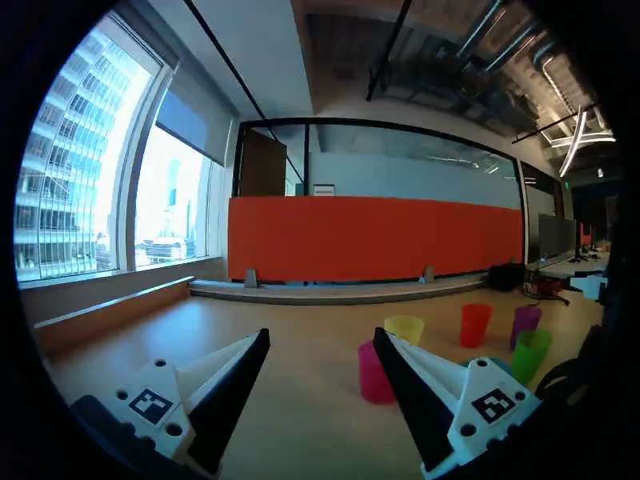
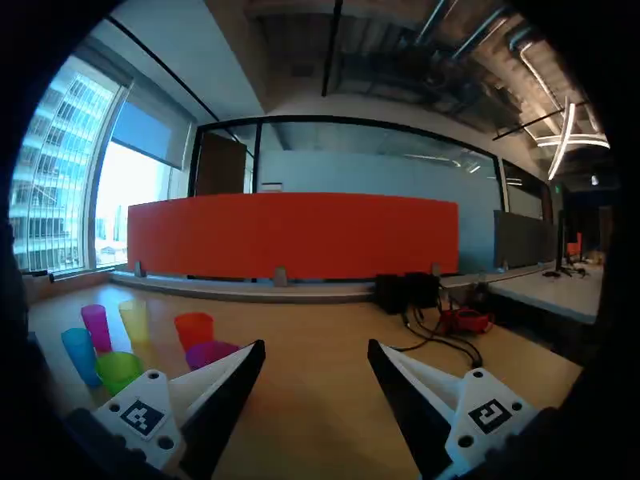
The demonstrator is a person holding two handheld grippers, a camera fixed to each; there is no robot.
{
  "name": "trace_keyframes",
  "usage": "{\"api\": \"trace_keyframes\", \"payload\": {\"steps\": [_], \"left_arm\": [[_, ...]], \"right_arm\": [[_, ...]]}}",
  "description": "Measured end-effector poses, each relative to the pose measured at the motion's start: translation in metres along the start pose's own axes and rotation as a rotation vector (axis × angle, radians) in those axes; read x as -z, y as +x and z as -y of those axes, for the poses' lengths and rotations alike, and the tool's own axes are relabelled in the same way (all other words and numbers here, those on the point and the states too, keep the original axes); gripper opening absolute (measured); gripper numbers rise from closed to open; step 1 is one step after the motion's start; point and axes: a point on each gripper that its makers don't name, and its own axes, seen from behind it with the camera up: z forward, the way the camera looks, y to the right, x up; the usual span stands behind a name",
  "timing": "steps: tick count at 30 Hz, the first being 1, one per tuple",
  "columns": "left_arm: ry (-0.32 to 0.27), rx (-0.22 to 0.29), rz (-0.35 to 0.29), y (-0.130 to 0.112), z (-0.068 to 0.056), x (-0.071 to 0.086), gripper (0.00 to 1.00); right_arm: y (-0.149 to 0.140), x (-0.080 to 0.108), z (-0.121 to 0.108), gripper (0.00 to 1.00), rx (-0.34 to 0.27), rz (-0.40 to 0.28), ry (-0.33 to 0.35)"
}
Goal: Pour water
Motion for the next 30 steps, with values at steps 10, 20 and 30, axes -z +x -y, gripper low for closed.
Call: {"api": "trace_keyframes", "payload": {"steps": [10,20,30], "left_arm": [[-0.054,-0.011,0.032,0.059,-0.012,-0.013,0.97],[-0.090,-0.033,0.041,0.126,-0.020,-0.025,0.97],[-0.117,-0.024,0.037,0.181,-0.023,-0.033,0.97]], "right_arm": [[0.061,-0.001,0.003,0.99,0.003,-0.005,0.033],[0.127,-0.010,0.003,0.99,-0.013,-0.001,0.068],[0.181,-0.016,0.001,0.99,-0.046,-0.006,0.095]]}}
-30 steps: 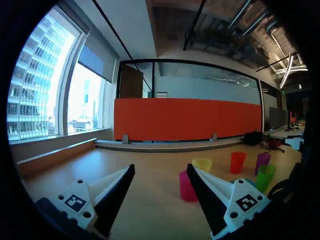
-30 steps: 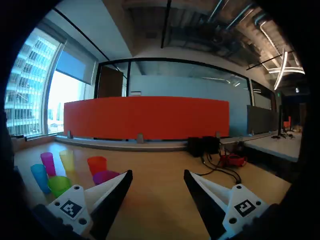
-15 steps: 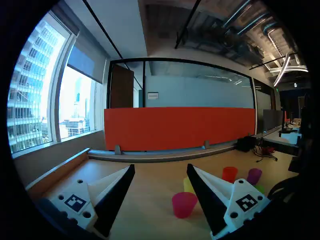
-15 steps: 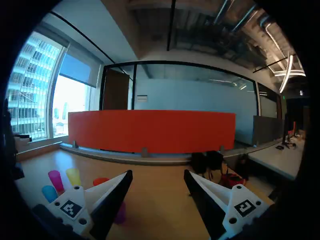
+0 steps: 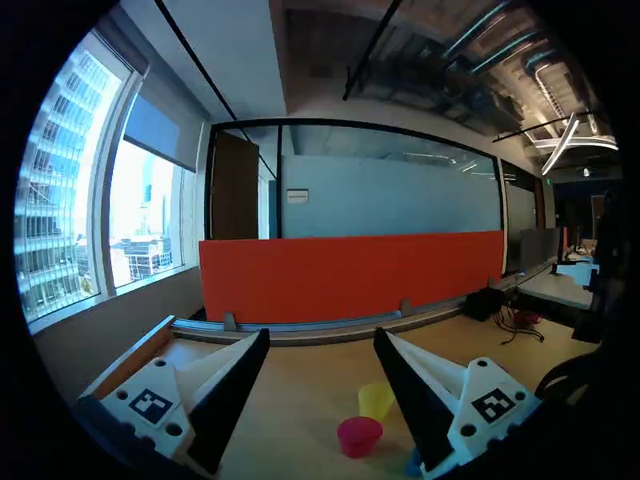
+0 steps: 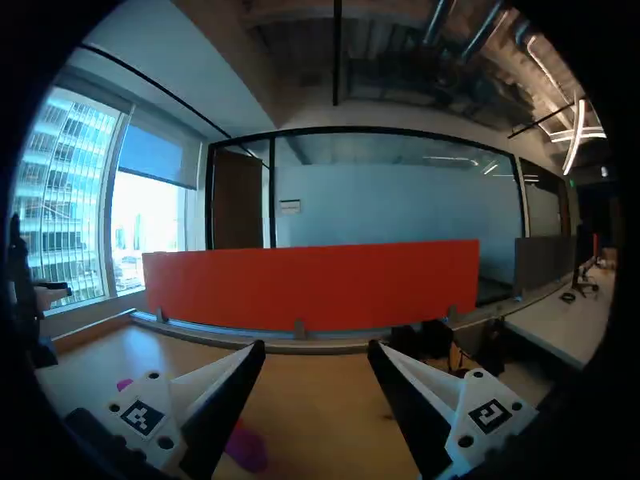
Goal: Pour water
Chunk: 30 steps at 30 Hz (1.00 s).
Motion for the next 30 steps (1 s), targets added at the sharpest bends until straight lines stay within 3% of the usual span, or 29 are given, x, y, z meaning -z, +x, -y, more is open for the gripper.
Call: {"api": "trace_keyframes", "payload": {"steps": [6,14,30], "left_arm": [[-0.022,0.000,-0.013,0.023,-0.002,-0.003,0.97],[-0.121,0.021,0.006,0.022,-0.025,-0.008,0.97],[-0.344,0.036,0.009,0.029,-0.068,-0.002,0.97]], "right_arm": [[0.024,0.000,-0.002,0.99,0.002,-0.016,0.013],[0.021,0.000,-0.001,0.99,-0.017,0.005,0.060],[0.032,0.013,0.062,0.99,0.038,0.008,0.367]]}}
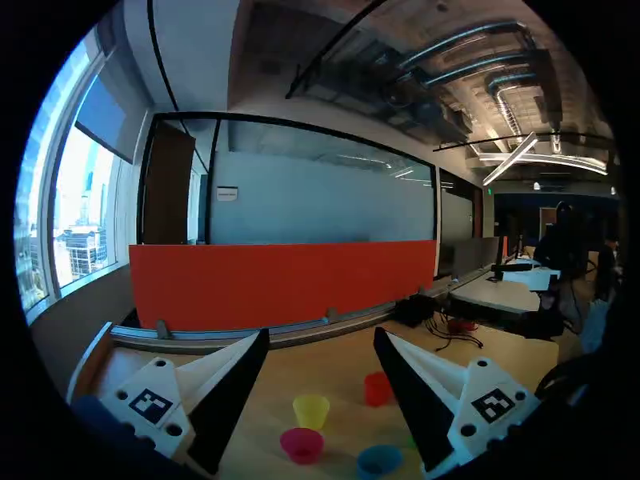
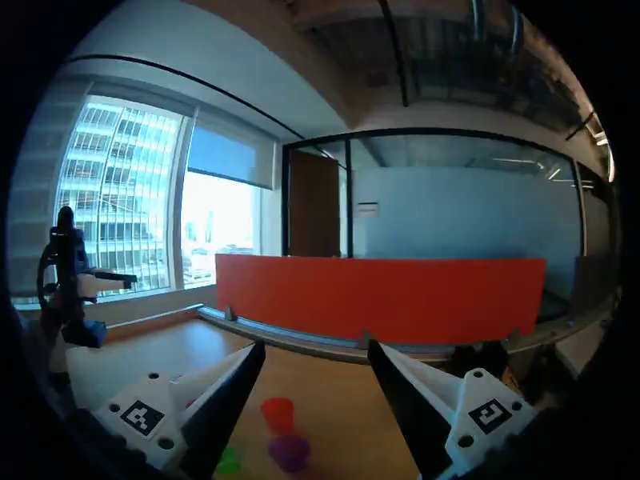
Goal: Pour water
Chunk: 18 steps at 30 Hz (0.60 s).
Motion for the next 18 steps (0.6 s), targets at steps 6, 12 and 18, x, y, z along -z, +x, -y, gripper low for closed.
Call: {"api": "trace_keyframes", "payload": {"steps": [6,12,18], "left_arm": [[-0.063,-0.020,0.008,-0.002,-0.018,0.001,0.97],[-0.129,-0.021,0.024,-0.007,-0.037,0.004,0.96],[-0.184,-0.014,0.053,-0.018,-0.049,0.004,0.97]], "right_arm": [[0.002,-0.002,0.014,0.99,-0.025,0.000,0.080],[0.004,0.001,0.030,0.99,0.003,0.019,0.148],[0.000,0.002,0.043,0.99,0.021,0.047,0.212]]}}
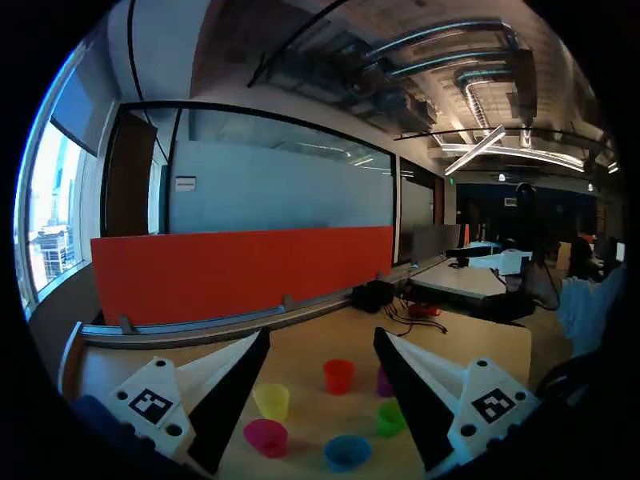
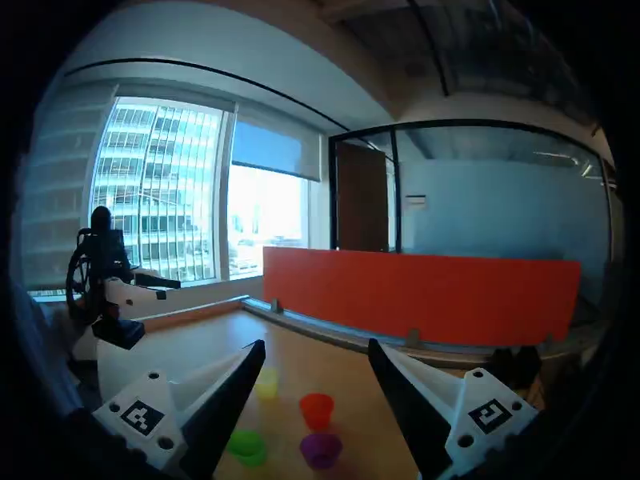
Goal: Pour water
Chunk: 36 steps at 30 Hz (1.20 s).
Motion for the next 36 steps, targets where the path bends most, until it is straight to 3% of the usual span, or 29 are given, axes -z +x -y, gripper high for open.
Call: {"api": "trace_keyframes", "payload": {"steps": [8,15,36], "left_arm": [[-0.034,-0.018,0.033,-0.019,-0.003,-0.003,0.97],[-0.072,-0.002,0.072,-0.041,-0.007,-0.004,0.97],[-0.151,-0.023,0.212,-0.136,-0.021,-0.001,0.97]], "right_arm": [[-0.012,-0.003,0.012,0.99,0.016,0.040,0.056],[-0.029,-0.006,0.021,0.99,0.023,0.081,0.104],[-0.104,-0.009,0.058,1.00,0.108,0.224,0.246]]}}
